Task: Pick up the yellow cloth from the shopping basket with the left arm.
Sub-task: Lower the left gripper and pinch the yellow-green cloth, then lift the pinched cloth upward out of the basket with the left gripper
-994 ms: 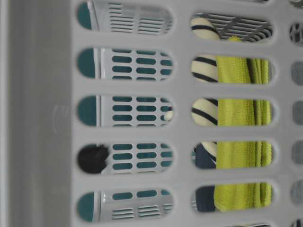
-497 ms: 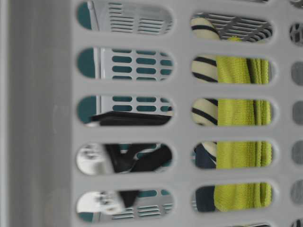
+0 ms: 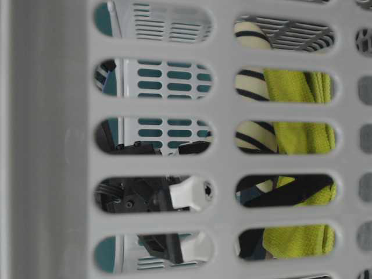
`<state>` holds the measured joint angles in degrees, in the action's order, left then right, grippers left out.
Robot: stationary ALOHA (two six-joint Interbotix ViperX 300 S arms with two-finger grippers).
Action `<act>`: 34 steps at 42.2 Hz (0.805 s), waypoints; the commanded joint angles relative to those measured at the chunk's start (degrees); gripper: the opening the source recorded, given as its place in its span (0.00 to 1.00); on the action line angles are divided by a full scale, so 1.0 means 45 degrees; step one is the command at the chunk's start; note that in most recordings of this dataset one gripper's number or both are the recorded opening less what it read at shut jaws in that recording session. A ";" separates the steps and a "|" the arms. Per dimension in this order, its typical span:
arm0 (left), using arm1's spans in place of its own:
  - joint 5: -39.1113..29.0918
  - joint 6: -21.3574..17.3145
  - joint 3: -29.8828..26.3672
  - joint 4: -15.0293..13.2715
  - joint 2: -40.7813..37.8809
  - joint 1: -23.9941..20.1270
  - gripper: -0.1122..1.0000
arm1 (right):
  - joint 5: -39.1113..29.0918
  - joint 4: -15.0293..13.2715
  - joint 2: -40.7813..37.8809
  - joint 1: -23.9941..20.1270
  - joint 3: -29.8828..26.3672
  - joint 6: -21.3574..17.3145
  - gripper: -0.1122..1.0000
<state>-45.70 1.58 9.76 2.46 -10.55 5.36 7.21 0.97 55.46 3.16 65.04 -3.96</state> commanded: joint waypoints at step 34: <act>-0.2598 -0.0215 -0.2656 0.0039 0.1367 0.0254 0.24 | 0.0254 0.0039 0.0137 -0.0117 -0.0098 0.0020 0.73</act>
<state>-53.17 0.53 2.81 2.46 -6.86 6.42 7.73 0.97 56.07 2.72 65.13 -3.96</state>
